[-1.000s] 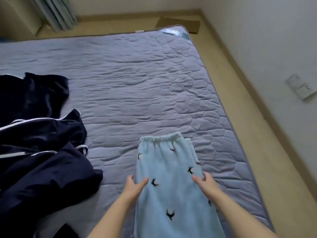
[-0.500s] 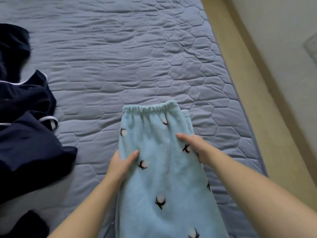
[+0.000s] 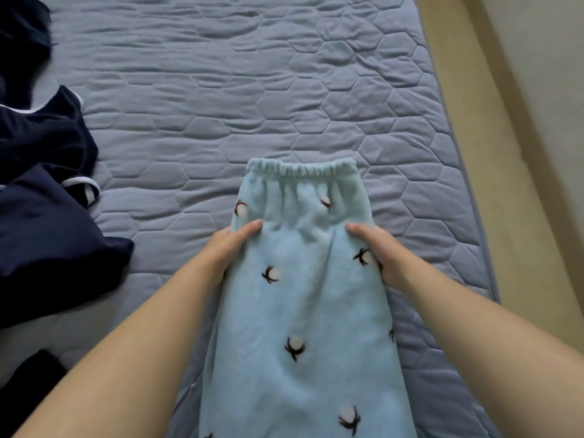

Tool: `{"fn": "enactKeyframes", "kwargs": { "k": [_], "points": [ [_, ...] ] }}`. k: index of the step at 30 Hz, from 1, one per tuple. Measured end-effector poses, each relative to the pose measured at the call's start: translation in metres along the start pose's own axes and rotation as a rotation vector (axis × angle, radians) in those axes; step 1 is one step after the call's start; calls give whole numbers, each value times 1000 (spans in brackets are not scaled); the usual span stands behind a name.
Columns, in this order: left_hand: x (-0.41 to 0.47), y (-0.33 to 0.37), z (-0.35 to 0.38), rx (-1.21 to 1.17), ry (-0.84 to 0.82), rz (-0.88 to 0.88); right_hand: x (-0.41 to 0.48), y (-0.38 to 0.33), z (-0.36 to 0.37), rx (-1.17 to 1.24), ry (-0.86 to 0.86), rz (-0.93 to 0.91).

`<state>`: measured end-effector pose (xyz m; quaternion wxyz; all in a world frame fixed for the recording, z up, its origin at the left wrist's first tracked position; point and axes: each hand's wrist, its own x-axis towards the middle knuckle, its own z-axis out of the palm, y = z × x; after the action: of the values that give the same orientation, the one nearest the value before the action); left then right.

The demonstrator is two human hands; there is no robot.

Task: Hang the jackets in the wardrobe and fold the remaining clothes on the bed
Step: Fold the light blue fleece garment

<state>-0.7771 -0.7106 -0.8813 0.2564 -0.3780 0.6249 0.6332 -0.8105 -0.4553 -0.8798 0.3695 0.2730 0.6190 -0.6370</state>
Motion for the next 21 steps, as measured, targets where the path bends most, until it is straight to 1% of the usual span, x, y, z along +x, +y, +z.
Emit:
{"fn": "enactKeyframes", "kwargs": {
  "k": [2, 4, 9, 11, 14, 18, 19, 21],
  "points": [
    [-18, -19, -10, -12, -89, -98, -23, 24, -2, 29, -83, 168],
    [-47, -51, -18, -46, -169, -199, -53, 56, -13, 78, -157, 293],
    [-125, -145, -37, -207, -256, -395, -125, 136, -38, 105, -314, 483],
    [-146, -167, -37, -236, -290, -436, -140, 152, -43, 113, -344, 499],
    [-158, -182, -33, -241, -258, -434, -151, 160, -59, 96, -353, 416],
    [-159, -188, -22, -221, -165, -425, -161, 177, -78, -139, -191, 387],
    [-159, -188, -19, -209, -139, -414, -161, 179, -78, -173, -189, 378],
    [-162, -191, -16, -165, -98, -329, -163, 179, -74, -214, -261, 352]
  ]
}}
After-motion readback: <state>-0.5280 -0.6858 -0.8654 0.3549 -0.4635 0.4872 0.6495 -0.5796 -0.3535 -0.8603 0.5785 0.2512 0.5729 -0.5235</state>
